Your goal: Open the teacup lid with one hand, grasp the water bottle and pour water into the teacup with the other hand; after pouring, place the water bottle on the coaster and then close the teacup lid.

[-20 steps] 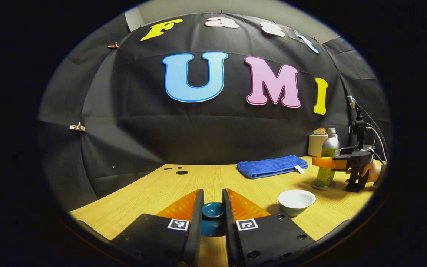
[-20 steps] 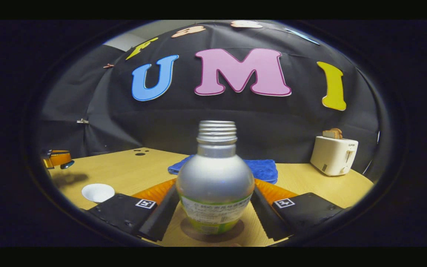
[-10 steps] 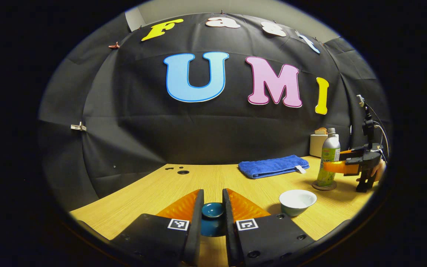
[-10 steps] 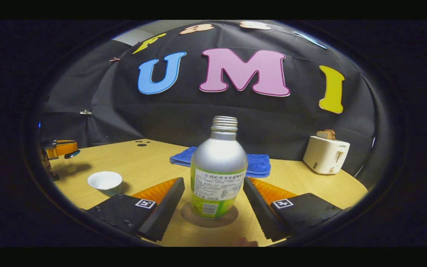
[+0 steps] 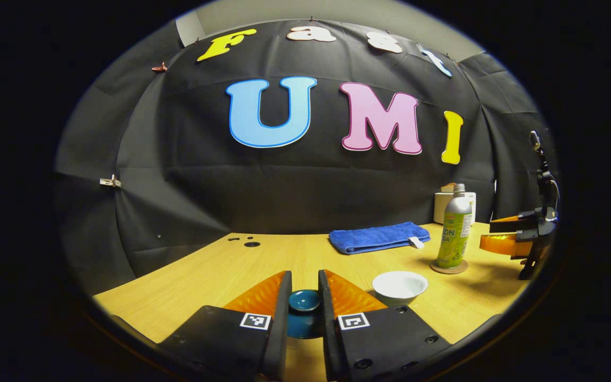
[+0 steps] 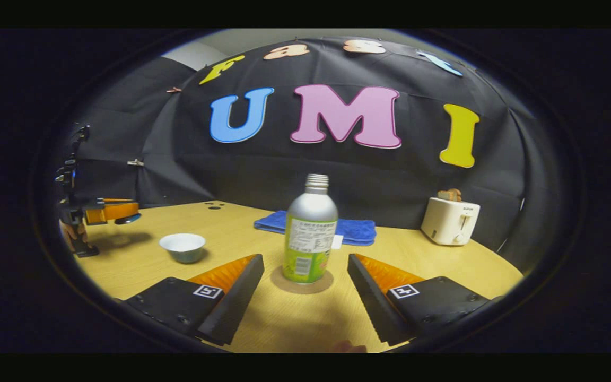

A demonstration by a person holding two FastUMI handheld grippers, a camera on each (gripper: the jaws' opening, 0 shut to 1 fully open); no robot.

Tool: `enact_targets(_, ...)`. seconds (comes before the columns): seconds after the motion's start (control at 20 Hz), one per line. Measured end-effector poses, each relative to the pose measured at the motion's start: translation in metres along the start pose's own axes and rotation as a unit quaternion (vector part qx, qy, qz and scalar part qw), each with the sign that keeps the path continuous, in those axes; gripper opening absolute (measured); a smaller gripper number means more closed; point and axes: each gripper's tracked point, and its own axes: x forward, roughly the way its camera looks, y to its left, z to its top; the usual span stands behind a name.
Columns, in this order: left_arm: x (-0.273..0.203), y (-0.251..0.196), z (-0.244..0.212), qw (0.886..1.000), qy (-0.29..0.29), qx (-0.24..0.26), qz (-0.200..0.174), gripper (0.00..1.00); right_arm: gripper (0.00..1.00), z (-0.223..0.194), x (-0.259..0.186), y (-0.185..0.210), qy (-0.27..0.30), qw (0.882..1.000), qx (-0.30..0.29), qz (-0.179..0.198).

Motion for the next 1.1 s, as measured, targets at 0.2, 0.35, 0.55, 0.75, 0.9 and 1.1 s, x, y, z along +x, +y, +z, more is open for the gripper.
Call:
enact_targets(0.2, 0.004, -0.031, 0.0, 1.0, 0.002, 0.003, -0.025, 0.32, 0.98, 0.01, -0.014, 0.002, -0.033, 0.999, 0.008, -0.003)
enact_targets(0.35, 0.012, -0.053, -0.001, 0.999, 0.01, 0.005, -0.039, 0.32, 0.98, 0.01, -0.016, -0.01, -0.042, 0.998, 0.03, -0.021)
enact_targets(0.55, 0.036, -0.091, -0.002, 0.998, 0.019, 0.001, -0.063, 0.32, 0.98, 0.007, -0.023, -0.04, -0.044, 0.993, 0.086, -0.071)
enact_targets(0.75, 0.059, -0.118, -0.008, 0.996, 0.045, 0.021, -0.075, 0.33, 0.98, 0.005, -0.019, -0.027, -0.042, 0.994, 0.06, -0.076)
enact_targets(0.9, 0.073, -0.124, -0.006, 0.996, 0.052, 0.029, -0.066, 0.33, 0.98, 0.006, -0.021, -0.011, -0.044, 0.997, 0.055, -0.039)
enact_targets(1.1, 0.082, -0.125, -0.017, 0.995, 0.075, 0.033, -0.064, 0.3, 0.98, 0.005, -0.019, -0.01, -0.043, 0.997, 0.056, -0.037)
